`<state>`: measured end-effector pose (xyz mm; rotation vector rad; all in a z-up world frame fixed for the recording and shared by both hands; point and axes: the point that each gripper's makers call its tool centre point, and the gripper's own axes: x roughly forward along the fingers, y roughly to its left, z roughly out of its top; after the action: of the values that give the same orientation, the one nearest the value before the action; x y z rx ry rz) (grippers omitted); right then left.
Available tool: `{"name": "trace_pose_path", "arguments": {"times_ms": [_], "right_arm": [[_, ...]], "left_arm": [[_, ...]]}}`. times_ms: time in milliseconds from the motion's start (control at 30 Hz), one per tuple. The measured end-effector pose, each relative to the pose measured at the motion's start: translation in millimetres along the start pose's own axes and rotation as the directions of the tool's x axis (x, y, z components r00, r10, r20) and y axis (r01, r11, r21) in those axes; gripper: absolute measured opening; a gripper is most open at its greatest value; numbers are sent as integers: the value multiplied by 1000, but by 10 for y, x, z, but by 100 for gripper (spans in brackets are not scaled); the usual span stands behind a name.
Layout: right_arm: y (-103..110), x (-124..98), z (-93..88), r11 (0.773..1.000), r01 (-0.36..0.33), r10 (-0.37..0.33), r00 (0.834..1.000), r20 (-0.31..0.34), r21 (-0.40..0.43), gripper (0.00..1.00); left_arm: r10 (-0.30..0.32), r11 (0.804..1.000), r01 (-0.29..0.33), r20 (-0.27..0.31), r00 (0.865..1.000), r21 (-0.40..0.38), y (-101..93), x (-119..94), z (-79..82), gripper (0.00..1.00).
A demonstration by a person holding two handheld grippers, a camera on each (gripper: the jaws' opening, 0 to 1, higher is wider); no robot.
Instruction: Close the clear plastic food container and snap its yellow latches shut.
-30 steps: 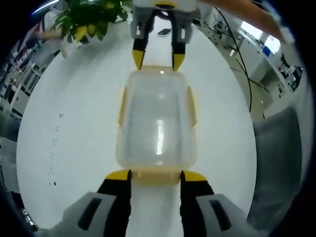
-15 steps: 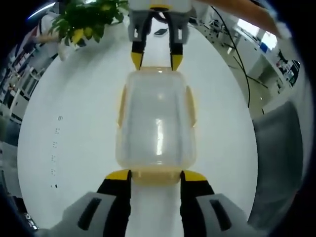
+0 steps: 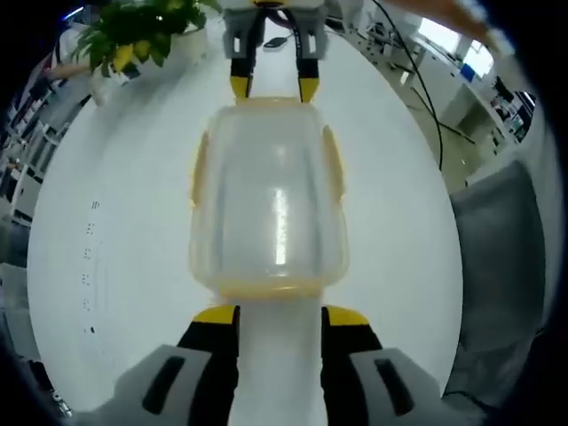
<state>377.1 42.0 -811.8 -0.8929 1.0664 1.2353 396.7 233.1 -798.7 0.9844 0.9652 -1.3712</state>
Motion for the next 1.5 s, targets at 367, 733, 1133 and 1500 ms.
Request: {"name": "trace_pose_path", "arguments": {"times_ms": [367,733,1133,1500], "right_arm": [[-395,-211,-309,863,184,-225,974,31,471,33],[-486,-605,269,502,-193,-344,850,399,843,41],[-288,-351,406,370,-274,-276,880,386,888,45],[-139,-182,458,436,-232,-196,918,344,869,35]], "left_arm": [[122,889,12,261,958,-458,193,-337,-6,28],[275,282,577,641,717,-766,283,-702,392,51],[281,106,504,512,811,-857,140,-336,320,54],[232,195,398,437,869,-896,74,-185,327,41]]}}
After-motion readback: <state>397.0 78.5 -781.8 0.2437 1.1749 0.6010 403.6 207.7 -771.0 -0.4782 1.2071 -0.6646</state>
